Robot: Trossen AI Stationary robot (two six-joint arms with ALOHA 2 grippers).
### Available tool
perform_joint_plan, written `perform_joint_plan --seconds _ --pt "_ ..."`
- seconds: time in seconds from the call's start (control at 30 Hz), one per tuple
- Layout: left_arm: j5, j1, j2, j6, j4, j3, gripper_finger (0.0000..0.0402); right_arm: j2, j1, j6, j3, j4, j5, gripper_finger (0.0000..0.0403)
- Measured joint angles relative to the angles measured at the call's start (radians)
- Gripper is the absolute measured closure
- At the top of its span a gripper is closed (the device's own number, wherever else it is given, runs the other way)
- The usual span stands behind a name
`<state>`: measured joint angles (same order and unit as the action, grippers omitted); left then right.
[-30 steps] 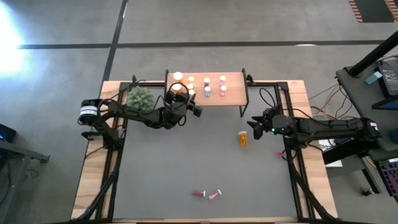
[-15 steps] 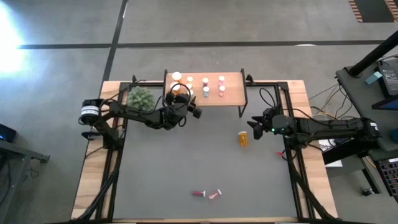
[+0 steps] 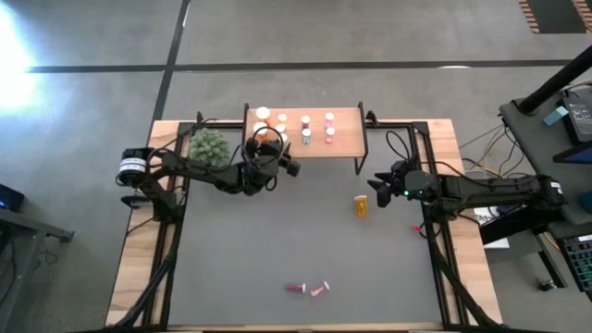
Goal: Pick and place medicine bottles onto shelf by color
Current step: Put the yellow pill bottle on the shelf aligned with the other yellow pill bottles, then put the blue pill bottle on the shelf aligned with the other blue pill bottles
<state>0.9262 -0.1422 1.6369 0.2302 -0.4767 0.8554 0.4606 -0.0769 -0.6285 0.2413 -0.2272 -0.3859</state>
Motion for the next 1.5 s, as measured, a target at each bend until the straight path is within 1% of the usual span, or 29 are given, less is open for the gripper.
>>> perform_joint_plan --seconds 0.4,0.63,0.87,1.1,1.27,1.33,1.5 --pt "0.034 0.019 -0.03 -0.001 0.056 0.001 0.0255 0.0 0.0 0.0 0.0 0.0 0.0 0.02" --pt "0.076 0.041 -0.063 0.0 0.088 0.001 0.0255 0.0 0.0 0.0 0.0 0.0 0.0 0.02" --pt "0.078 0.059 -0.073 0.0 0.103 0.001 0.0255 0.0 0.0 0.0 0.0 0.0 0.0 0.02" --pt "0.078 0.119 -0.093 0.0 0.102 0.002 0.0255 0.0 0.0 0.0 0.0 0.0 0.0 0.02" --pt "0.103 0.173 -0.119 -0.001 0.105 0.002 0.0255 0.0 0.0 0.0 0.0 0.0 0.0 0.0199" --pt "0.091 0.198 -0.136 -0.001 0.1 0.002 0.0255 0.0 0.0 0.0 0.0 0.0 0.0 0.02" --pt "-0.05 0.254 -0.167 -0.001 0.091 0.008 0.0255 0.0 0.0 0.0 0.0 0.0 0.0 0.0199"
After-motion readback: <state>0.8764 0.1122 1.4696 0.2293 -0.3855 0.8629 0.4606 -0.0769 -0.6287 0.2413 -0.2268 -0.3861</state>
